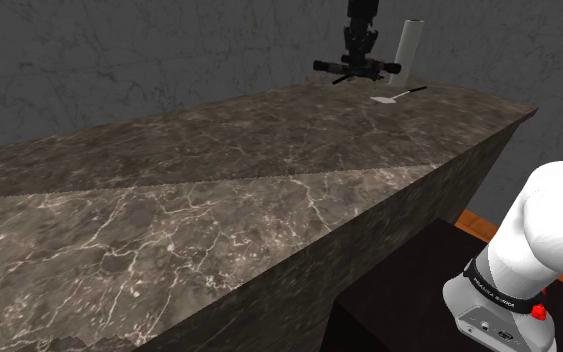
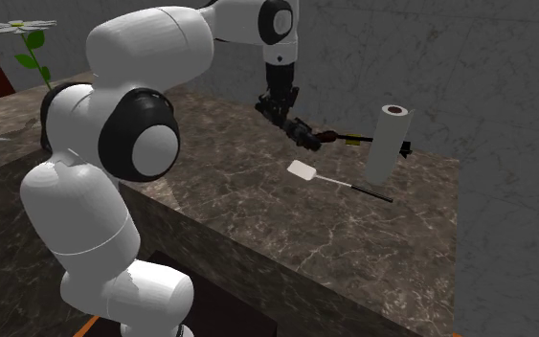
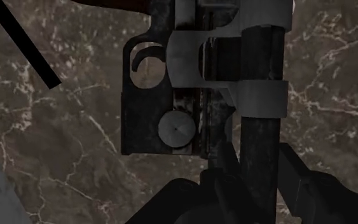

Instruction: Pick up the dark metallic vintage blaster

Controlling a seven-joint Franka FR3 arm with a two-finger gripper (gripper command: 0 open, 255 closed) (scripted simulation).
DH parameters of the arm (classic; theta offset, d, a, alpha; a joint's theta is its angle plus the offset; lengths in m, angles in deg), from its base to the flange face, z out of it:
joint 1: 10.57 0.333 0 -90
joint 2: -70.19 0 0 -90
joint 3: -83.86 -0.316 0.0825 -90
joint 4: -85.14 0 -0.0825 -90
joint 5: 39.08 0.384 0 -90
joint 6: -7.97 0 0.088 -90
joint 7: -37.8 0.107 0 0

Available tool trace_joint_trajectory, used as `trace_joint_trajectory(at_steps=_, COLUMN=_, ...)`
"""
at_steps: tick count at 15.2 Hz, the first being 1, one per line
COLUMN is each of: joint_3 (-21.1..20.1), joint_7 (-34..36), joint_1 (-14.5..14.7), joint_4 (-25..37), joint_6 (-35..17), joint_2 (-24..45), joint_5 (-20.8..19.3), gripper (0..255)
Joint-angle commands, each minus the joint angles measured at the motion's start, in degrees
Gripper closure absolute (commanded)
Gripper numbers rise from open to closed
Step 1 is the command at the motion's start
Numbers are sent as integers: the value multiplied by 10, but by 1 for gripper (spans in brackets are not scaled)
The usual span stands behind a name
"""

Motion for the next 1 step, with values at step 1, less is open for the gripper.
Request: trace_joint_trajectory(at_steps=1, joint_3=0, joint_7=0, joint_1=0, joint_4=8, joint_6=6, joint_2=2, joint_5=1, gripper=255)
